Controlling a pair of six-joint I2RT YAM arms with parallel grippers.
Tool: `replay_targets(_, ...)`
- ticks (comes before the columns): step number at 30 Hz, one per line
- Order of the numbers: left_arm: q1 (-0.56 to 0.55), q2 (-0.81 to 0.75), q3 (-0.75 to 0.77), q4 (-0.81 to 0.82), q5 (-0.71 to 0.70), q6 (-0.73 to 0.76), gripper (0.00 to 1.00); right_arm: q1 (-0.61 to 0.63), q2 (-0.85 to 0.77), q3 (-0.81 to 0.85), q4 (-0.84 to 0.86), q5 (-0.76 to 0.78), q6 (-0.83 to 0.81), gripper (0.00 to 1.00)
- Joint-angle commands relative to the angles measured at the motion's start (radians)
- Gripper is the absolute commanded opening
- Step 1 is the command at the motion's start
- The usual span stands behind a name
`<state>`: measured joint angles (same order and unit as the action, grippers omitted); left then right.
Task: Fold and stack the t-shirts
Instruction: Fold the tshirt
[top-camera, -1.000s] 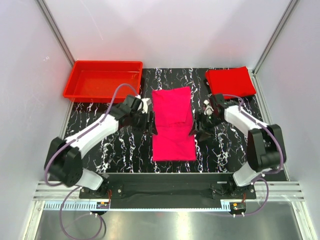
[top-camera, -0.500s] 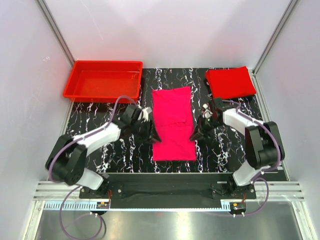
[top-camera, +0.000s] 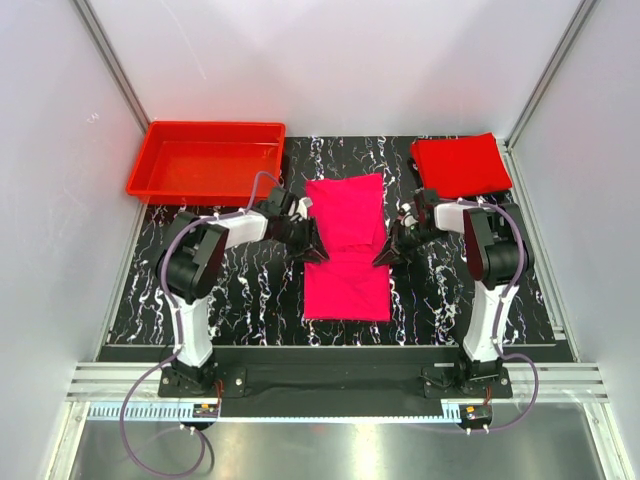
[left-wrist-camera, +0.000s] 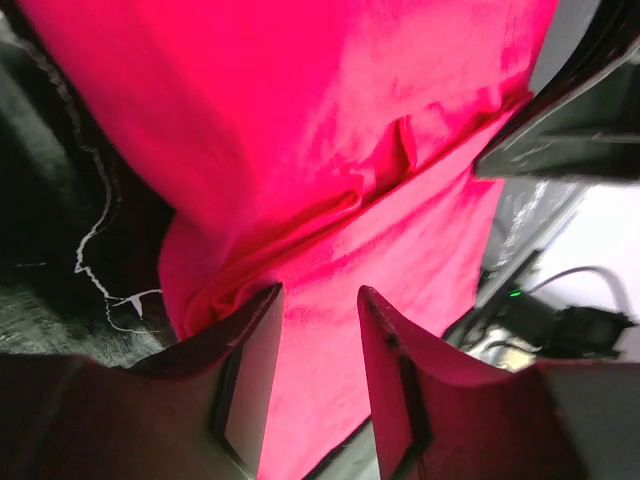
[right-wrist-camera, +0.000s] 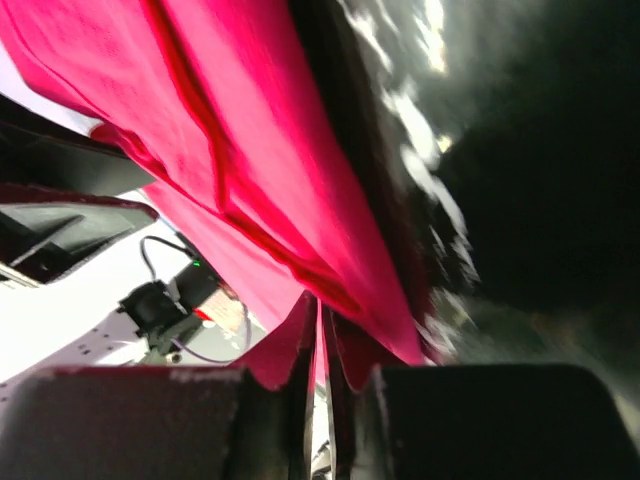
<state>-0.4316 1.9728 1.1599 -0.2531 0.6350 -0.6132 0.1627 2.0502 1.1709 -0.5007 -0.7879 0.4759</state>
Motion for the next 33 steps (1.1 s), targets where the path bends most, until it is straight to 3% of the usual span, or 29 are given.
replay_targets(1,-0.006,0.011,-0.020,-0.161,-0.213,0.196,0.45,-0.020,-0.037,0.002,-0.113,0.206,-0.135,0.13)
replay_targets(6,-0.030,-0.239,-0.055,-0.206,-0.216,0.218,0.56,-0.014,-0.240,0.036,-0.252,0.254,-0.145,0.19)
replay_targets(10,-0.097,-0.390,-0.071,-0.253,-0.176,0.167,0.63,0.040,-0.372,0.001,-0.288,0.196,-0.106,0.24)
replay_targets(15,-0.150,-0.489,-0.310,-0.048,-0.060,0.012,0.63,0.162,-0.413,-0.198,-0.087,0.044,0.061,0.24)
replay_targets(17,-0.150,-0.496,-0.396,0.032,-0.025,-0.064,0.62,0.164,-0.407,-0.315,0.051,0.009,0.113,0.24)
replay_targets(21,-0.147,-0.462,-0.577,0.160,-0.038,-0.092,0.61,0.159,-0.365,-0.427,0.149,0.012,0.132,0.24)
replay_targets(26,-0.136,-0.371,-0.608,0.072,-0.156,-0.022,0.59,0.103,-0.326,-0.511,0.081,0.153,0.081,0.21)
replay_targets(30,-0.142,-0.483,-0.612,-0.003,-0.178,-0.016,0.59,0.103,-0.459,-0.498,-0.030,0.232,0.073,0.24)
replay_targets(31,-0.144,-0.514,-0.597,-0.030,-0.182,-0.014,0.61,0.103,-0.496,-0.476,-0.082,0.236,0.076,0.27)
replay_targets(33,-0.145,-0.612,-0.574,-0.134,-0.205,-0.013,0.65,0.101,-0.599,-0.453,-0.140,0.266,0.087,0.41)
